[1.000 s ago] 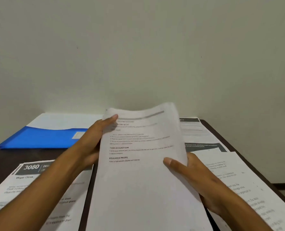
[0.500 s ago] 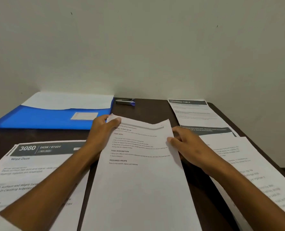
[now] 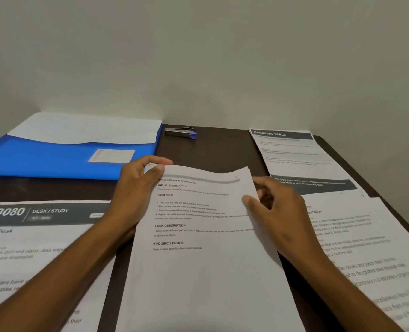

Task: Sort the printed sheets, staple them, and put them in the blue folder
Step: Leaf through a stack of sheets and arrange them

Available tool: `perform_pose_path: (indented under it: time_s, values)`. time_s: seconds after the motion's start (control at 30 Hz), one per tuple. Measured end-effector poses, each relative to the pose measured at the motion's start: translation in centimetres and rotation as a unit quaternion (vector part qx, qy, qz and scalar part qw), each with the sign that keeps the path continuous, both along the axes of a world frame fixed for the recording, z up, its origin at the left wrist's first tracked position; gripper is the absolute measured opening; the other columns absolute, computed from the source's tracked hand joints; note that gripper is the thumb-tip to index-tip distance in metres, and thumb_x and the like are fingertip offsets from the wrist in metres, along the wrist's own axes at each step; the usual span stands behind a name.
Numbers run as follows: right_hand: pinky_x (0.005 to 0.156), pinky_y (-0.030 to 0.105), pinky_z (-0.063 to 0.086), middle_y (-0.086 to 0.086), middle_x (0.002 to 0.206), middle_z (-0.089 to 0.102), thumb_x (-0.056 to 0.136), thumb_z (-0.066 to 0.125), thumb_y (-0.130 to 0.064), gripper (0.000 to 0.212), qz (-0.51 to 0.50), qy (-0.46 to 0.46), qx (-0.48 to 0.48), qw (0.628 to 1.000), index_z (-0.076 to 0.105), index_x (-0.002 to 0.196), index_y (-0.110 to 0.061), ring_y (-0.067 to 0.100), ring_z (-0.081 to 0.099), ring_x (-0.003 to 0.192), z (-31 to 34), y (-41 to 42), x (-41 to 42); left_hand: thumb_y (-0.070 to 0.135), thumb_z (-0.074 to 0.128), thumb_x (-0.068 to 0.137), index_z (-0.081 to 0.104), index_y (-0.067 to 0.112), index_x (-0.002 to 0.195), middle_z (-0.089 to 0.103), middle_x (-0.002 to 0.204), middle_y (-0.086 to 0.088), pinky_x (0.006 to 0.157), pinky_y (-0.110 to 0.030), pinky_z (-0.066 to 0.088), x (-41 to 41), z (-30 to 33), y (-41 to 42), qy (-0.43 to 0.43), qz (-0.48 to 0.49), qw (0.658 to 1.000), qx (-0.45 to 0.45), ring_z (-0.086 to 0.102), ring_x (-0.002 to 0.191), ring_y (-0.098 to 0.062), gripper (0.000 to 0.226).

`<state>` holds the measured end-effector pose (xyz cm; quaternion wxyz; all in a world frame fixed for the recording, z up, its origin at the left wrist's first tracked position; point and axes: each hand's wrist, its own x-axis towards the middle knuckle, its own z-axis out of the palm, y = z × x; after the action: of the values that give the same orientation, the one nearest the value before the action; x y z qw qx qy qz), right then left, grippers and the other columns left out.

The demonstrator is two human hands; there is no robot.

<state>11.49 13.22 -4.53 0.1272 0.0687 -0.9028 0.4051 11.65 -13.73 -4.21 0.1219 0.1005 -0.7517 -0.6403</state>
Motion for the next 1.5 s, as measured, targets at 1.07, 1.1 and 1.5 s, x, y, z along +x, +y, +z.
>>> perform_pose_path:
  time_s: [1.07, 1.1, 1.5]
  values:
    - [0.086, 0.037, 0.061, -0.006, 0.107, 0.08, 0.096, 0.072, -0.011, 0.009, 0.324, 0.104, -0.132, 0.931, 0.079, 0.093, -0.007, 0.018, 0.077, 0.103, 3.1, -0.9, 4.4, 0.004, 0.068, 0.098, 0.078, 0.04, 0.106, 0.07, 0.113, 0.026, 0.075, -0.031, 0.061, 0.5, -0.1, -0.1, 0.017, -0.092, 0.995, -0.032, 0.071, 0.104, -0.015, 0.039]
    - [0.085, 0.039, 0.062, -0.004, 0.105, 0.08, 0.099, 0.067, -0.013, 0.015, 0.333, 0.077, -0.154, 0.927, 0.079, 0.094, -0.006, 0.021, 0.077, 0.101, 3.3, -1.0, 4.6, 0.006, 0.07, 0.096, 0.079, 0.036, 0.104, 0.07, 0.112, 0.026, 0.081, -0.032, 0.06, 0.4, -0.1, -0.1, 0.017, -0.086, 0.995, -0.039, 0.068, 0.109, -0.013, 0.032]
    - [0.079, 0.026, 0.063, -0.017, 0.093, 0.072, 0.095, 0.076, -0.034, 0.011, -0.068, 0.079, 0.006, 0.995, 0.07, 0.104, -0.031, 0.003, 0.069, 0.083, 2.2, 2.0, 0.1, 0.002, 0.071, 0.092, 0.071, 0.022, 0.094, 0.075, 0.09, 0.01, 0.053, -0.014, 0.056, -0.1, -0.3, -1.0, 0.043, -0.09, 0.994, -0.049, 0.075, 0.075, -0.007, 0.02]
